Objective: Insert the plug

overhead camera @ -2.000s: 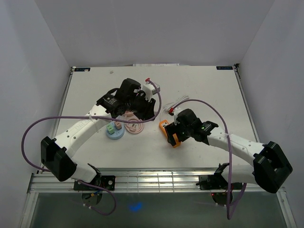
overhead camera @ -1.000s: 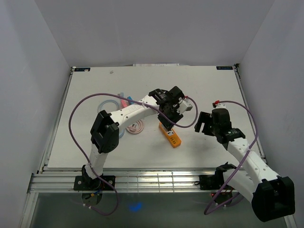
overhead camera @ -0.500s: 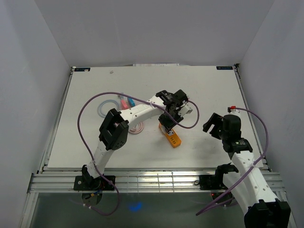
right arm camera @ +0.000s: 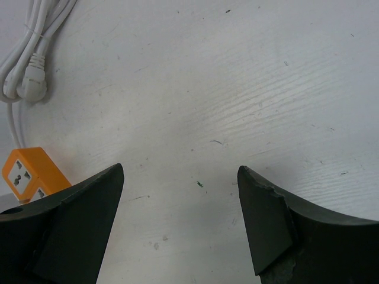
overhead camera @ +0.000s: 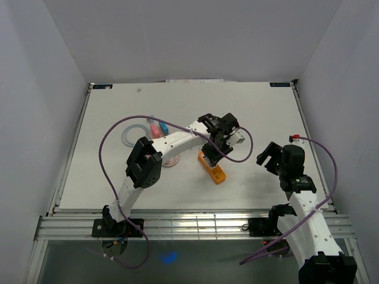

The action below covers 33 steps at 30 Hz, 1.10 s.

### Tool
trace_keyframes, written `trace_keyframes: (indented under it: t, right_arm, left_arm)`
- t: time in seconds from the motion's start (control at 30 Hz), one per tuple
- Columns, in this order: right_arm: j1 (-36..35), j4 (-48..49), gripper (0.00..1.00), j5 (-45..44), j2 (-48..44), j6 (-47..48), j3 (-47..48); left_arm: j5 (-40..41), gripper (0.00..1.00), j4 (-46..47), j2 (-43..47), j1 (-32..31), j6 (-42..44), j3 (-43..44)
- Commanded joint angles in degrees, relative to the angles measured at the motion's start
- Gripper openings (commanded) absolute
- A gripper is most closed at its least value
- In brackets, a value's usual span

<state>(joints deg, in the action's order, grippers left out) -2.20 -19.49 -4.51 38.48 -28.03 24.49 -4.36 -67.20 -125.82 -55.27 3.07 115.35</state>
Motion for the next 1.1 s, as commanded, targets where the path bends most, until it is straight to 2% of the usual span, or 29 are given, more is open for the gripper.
trace_keyframes:
  t: [0.0, 1.07]
  right_arm:
    - [0.5, 1.5, 0.83, 0.6, -0.6, 0.0, -0.1]
    - [1.5, 1.4, 0.83, 3.0, -0.6, 1.3, 0.3]
  left_arm:
    - [-1.5, 0.0, -0.3, 0.6, -0.4, -0.3, 0.9]
    - [1.0, 0.0, -0.3, -1.8, -0.2, -1.4, -0.9]
